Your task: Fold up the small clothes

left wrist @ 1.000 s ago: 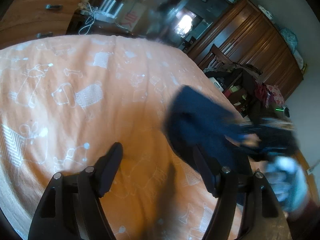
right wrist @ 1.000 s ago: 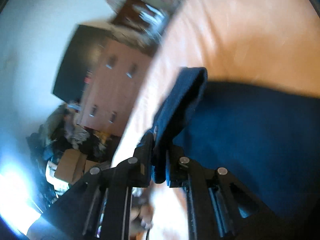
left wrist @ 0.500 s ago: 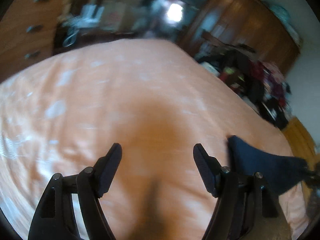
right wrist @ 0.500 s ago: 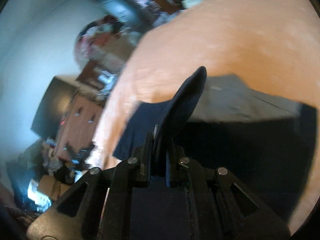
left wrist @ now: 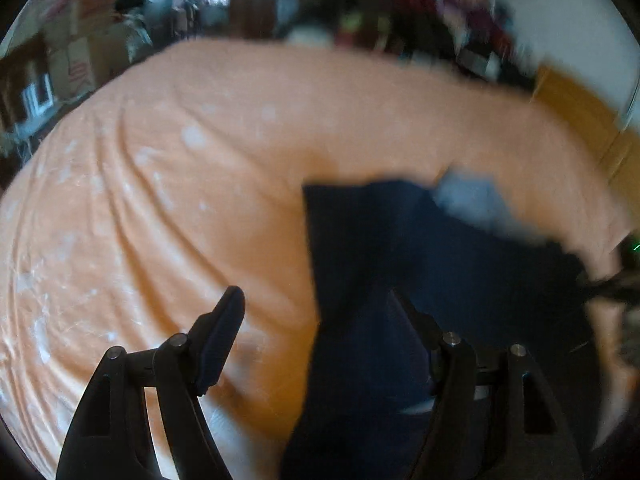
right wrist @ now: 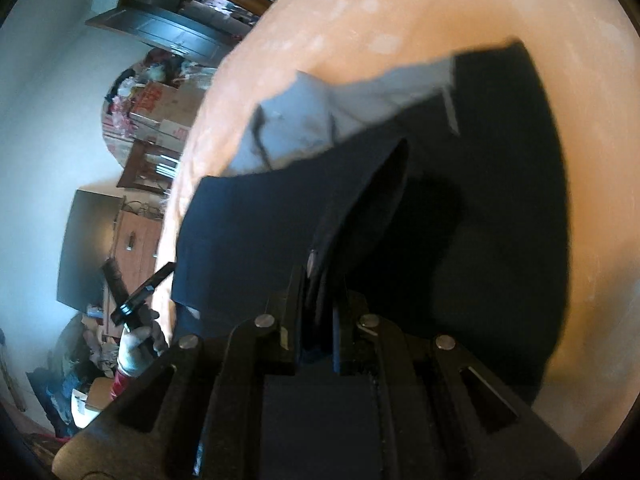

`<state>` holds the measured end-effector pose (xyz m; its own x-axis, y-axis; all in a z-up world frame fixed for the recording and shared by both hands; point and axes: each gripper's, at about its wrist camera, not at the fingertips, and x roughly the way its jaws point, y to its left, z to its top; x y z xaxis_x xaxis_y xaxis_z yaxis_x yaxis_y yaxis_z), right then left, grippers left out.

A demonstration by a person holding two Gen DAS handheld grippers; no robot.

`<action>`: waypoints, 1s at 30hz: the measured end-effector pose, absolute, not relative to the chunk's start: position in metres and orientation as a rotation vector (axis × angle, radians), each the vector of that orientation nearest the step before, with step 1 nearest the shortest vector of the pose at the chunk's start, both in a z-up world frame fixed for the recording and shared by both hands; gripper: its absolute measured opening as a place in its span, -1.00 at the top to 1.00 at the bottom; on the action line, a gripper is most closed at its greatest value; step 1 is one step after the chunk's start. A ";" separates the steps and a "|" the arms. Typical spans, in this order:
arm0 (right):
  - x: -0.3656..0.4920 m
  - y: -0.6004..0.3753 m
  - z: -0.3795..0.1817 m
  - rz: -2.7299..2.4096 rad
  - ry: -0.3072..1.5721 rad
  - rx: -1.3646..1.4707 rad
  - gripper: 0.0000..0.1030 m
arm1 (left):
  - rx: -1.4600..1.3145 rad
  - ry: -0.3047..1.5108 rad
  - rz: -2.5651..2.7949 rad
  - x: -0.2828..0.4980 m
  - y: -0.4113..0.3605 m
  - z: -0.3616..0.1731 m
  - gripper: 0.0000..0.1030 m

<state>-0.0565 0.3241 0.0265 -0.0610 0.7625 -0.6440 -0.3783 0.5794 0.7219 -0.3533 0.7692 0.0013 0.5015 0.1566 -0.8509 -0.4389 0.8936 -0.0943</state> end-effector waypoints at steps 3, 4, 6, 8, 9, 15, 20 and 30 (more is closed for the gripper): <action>-0.058 0.314 0.011 0.937 1.360 0.347 0.76 | -0.304 1.048 0.355 -0.351 0.761 -0.026 -0.50; -0.059 0.313 0.010 0.939 1.360 0.339 0.76 | -0.309 1.052 0.356 -0.352 0.760 -0.019 -0.49; -0.061 0.313 0.015 0.954 1.342 0.312 0.76 | -0.335 0.952 0.357 -0.363 0.758 0.012 -0.12; -0.061 0.313 0.021 0.967 1.324 0.312 0.76 | -0.362 0.829 0.347 -0.372 0.763 0.041 -0.20; -0.060 0.312 0.022 0.968 1.317 0.312 0.76 | -0.359 0.788 0.355 -0.372 0.764 0.053 -0.26; -0.061 0.303 0.017 0.943 1.303 0.344 0.76 | -0.292 0.952 0.373 -0.302 0.770 0.022 -0.38; -0.052 0.287 0.021 0.901 1.270 0.379 0.81 | -0.207 1.066 0.370 -0.288 0.763 -0.020 -0.46; -0.074 0.313 0.095 0.901 1.021 0.145 0.76 | -0.307 0.922 0.293 -0.405 0.744 0.046 -0.41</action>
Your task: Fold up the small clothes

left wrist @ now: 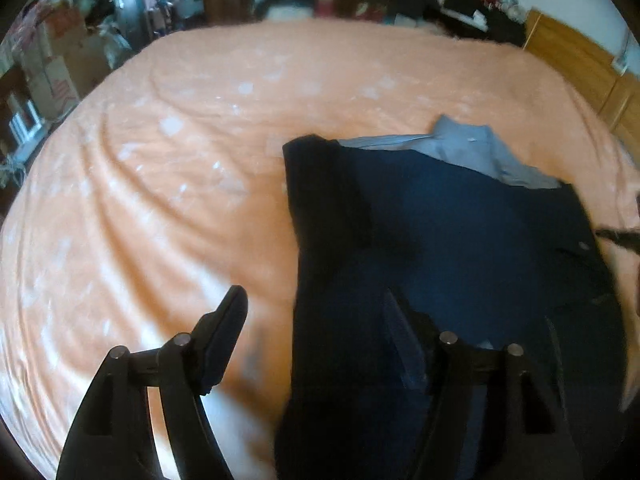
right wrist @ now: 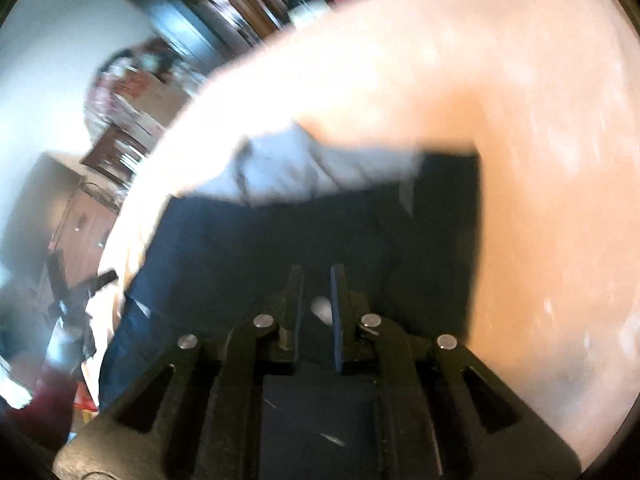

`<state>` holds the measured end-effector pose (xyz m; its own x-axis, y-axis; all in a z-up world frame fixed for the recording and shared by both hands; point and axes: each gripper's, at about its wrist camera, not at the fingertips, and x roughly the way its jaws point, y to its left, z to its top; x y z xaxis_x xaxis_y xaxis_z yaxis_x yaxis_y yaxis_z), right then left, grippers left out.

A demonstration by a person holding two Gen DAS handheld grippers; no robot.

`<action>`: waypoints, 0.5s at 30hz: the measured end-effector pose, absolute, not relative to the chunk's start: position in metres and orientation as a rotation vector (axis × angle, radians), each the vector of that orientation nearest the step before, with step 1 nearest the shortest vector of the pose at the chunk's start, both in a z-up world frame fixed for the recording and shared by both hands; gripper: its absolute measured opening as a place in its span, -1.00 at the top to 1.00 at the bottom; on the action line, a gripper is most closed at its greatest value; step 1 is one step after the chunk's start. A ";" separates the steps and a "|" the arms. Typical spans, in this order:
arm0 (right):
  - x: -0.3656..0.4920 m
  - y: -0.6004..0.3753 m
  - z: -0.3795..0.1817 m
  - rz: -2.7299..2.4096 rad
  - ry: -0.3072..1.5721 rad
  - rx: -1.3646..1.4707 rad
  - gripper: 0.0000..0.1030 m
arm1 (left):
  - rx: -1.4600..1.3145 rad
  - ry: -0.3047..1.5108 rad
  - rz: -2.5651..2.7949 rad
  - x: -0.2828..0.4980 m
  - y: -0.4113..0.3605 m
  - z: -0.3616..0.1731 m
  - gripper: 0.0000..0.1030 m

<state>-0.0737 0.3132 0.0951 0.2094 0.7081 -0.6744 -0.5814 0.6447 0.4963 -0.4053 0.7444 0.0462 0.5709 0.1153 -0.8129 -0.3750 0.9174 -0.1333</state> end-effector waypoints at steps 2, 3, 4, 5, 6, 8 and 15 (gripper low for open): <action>-0.074 0.335 0.084 0.961 1.048 0.153 0.61 | -0.358 0.921 0.319 -0.438 0.745 0.049 -0.41; -0.074 0.350 0.064 0.970 1.128 0.122 0.57 | -0.368 0.932 0.333 -0.450 0.749 0.046 -0.41; -0.075 0.360 0.042 0.952 1.222 0.093 0.58 | -0.385 0.948 0.345 -0.464 0.748 0.042 -0.41; -0.079 0.363 0.021 0.932 1.299 0.081 0.76 | -0.410 0.968 0.354 -0.480 0.748 0.036 -0.41; -0.087 0.355 0.016 0.934 1.292 0.115 0.76 | -0.433 0.992 0.360 -0.492 0.749 0.029 -0.41; -0.107 0.334 0.025 0.930 1.280 0.150 0.71 | -0.447 1.061 0.367 -0.525 0.744 0.011 -0.41; -0.275 0.220 0.039 0.964 1.282 0.057 0.24 | -0.606 0.970 0.246 -0.637 0.717 0.014 -0.47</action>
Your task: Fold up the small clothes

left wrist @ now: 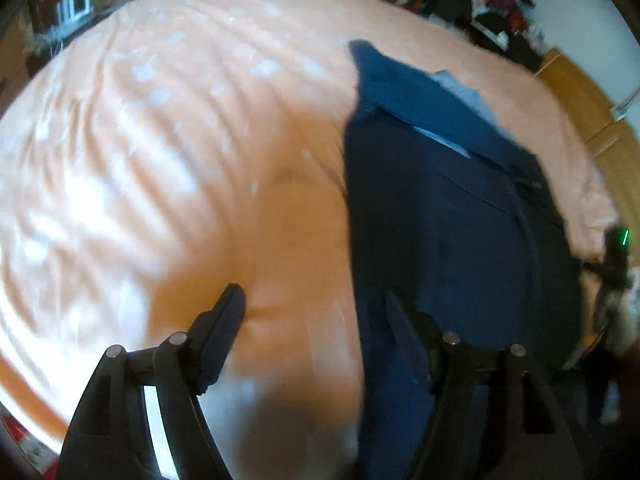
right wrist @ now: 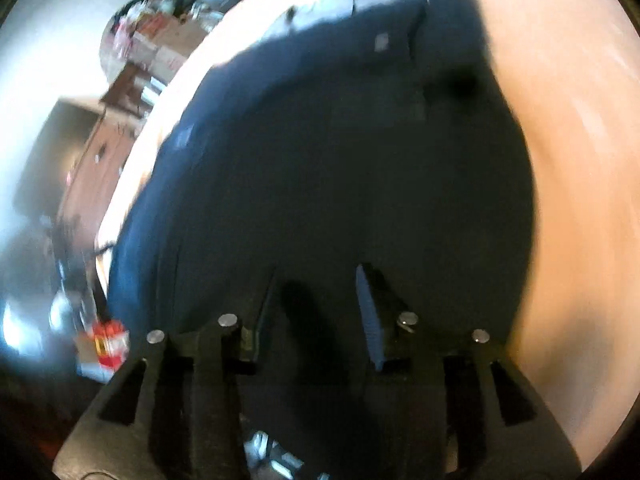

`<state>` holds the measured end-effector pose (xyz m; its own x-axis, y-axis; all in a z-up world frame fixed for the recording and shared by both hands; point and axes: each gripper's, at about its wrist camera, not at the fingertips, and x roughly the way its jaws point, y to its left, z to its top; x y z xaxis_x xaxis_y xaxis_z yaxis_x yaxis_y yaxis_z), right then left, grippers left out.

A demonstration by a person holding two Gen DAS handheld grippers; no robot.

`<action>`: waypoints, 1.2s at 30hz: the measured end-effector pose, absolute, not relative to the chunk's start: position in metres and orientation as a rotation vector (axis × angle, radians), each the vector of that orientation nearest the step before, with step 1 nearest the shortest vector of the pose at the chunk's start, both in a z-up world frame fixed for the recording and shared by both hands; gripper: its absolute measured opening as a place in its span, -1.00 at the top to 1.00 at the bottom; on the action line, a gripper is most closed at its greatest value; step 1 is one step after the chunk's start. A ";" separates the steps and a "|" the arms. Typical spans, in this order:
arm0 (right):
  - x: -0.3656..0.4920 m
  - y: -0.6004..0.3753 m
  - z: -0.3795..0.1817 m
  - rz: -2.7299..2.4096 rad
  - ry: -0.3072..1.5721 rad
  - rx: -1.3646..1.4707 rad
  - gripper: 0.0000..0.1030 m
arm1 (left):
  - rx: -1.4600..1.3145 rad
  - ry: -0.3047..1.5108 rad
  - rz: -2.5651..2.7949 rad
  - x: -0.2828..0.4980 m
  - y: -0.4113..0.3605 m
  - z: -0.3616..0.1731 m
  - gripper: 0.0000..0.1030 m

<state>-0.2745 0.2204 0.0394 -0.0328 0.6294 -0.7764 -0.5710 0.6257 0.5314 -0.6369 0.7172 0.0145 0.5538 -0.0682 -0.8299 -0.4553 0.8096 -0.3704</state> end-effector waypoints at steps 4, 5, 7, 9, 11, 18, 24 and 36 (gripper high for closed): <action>-0.319 0.152 0.051 0.885 1.279 0.140 0.14 | -0.562 0.985 0.146 -0.660 0.688 0.017 -0.49; -0.322 0.133 0.054 0.860 1.265 0.179 0.08 | -0.572 0.976 0.129 -0.663 0.685 0.017 -0.50; -0.320 0.116 0.054 0.828 1.249 0.213 0.05 | -0.624 0.932 0.103 -0.669 0.678 0.018 -0.50; -0.312 0.112 0.048 0.836 1.253 0.254 0.00 | -0.672 0.900 0.097 -0.672 0.678 0.016 -0.49; -0.306 0.115 0.042 0.830 1.251 0.256 -0.01 | -0.698 0.881 0.089 -0.670 0.679 0.013 -0.49; -0.317 0.134 0.025 0.878 1.283 0.264 -0.05 | -0.698 0.880 0.085 -0.664 0.682 0.007 -0.49; -0.345 0.144 0.018 0.930 1.344 0.233 -0.06 | -0.659 0.907 0.040 -0.666 0.669 0.004 -0.41; -0.347 0.141 0.022 0.934 1.319 0.293 -0.01 | -0.617 0.930 -0.047 -0.674 0.645 0.002 0.13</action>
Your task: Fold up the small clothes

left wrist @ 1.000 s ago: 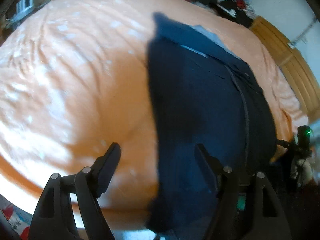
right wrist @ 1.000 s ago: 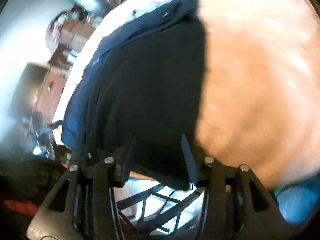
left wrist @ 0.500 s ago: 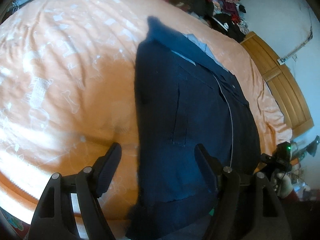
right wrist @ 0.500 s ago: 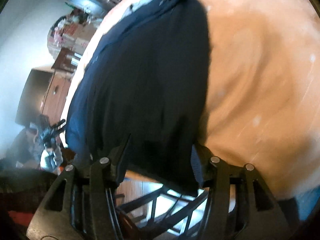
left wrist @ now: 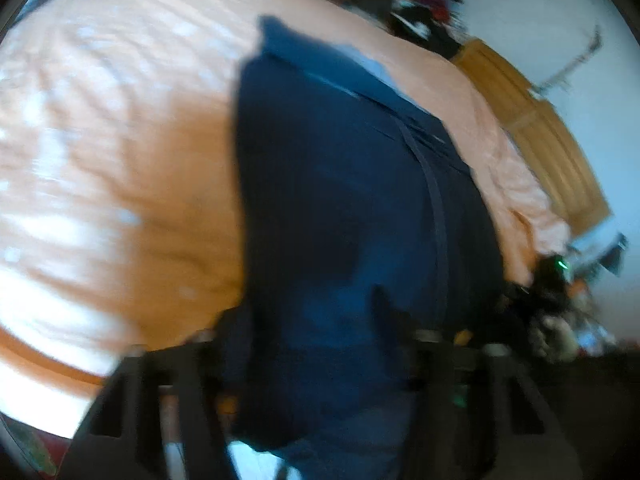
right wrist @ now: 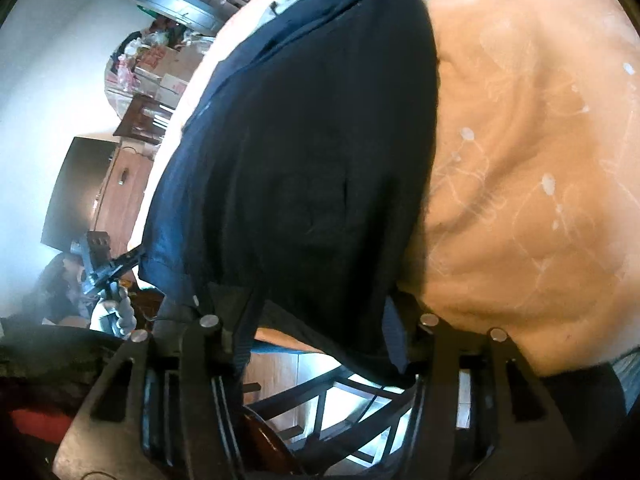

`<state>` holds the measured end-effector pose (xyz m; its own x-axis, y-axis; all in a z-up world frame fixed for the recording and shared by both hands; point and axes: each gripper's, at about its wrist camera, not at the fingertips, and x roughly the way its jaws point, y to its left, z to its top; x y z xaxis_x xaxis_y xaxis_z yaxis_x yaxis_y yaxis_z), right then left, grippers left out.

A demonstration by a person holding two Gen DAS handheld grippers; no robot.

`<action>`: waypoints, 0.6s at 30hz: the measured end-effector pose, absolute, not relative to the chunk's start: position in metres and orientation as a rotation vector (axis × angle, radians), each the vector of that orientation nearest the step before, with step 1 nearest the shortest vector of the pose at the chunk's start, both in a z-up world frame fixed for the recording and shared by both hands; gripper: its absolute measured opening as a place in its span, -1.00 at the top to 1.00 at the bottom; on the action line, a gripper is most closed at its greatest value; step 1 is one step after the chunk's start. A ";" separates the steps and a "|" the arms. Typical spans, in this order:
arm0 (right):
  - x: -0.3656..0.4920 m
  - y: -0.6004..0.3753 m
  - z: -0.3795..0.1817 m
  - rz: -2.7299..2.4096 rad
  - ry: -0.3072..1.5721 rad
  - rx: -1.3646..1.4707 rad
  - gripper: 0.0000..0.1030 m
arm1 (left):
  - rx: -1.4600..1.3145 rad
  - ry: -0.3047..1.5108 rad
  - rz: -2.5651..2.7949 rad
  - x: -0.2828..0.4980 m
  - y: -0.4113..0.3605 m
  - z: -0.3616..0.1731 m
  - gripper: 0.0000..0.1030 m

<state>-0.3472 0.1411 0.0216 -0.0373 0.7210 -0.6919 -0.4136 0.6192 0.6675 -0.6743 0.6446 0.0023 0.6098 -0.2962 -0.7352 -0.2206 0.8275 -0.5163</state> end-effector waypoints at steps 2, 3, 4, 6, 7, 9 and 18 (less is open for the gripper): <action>-0.346 0.141 0.018 0.922 1.326 0.278 -0.01 | -0.639 0.936 -0.022 -0.675 0.651 -0.003 0.23; -0.345 0.143 0.013 0.916 1.329 0.263 -0.01 | -0.657 0.933 -0.009 -0.674 0.656 -0.007 0.27; -0.346 0.145 0.011 0.920 1.328 0.260 -0.04 | -0.675 0.933 -0.010 -0.673 0.659 -0.012 0.26; -0.347 0.147 0.009 0.935 1.320 0.260 -0.14 | -0.674 0.922 -0.021 -0.672 0.658 -0.015 0.12; -0.348 0.148 0.010 0.938 1.319 0.263 -0.17 | -0.674 0.917 -0.021 -0.673 0.655 -0.014 0.10; -0.352 0.146 0.012 0.933 1.334 0.258 -0.16 | -0.664 0.928 -0.037 -0.671 0.649 -0.012 0.05; -0.355 0.149 0.008 0.921 1.328 0.226 0.14 | -0.703 0.944 -0.081 -0.654 0.640 -0.019 0.33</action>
<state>-0.3547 0.1488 0.0075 -0.0407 0.6834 -0.7289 -0.4438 0.6413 0.6260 -0.6537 0.6402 -0.0187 0.6007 -0.3584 -0.7147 -0.2322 0.7772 -0.5849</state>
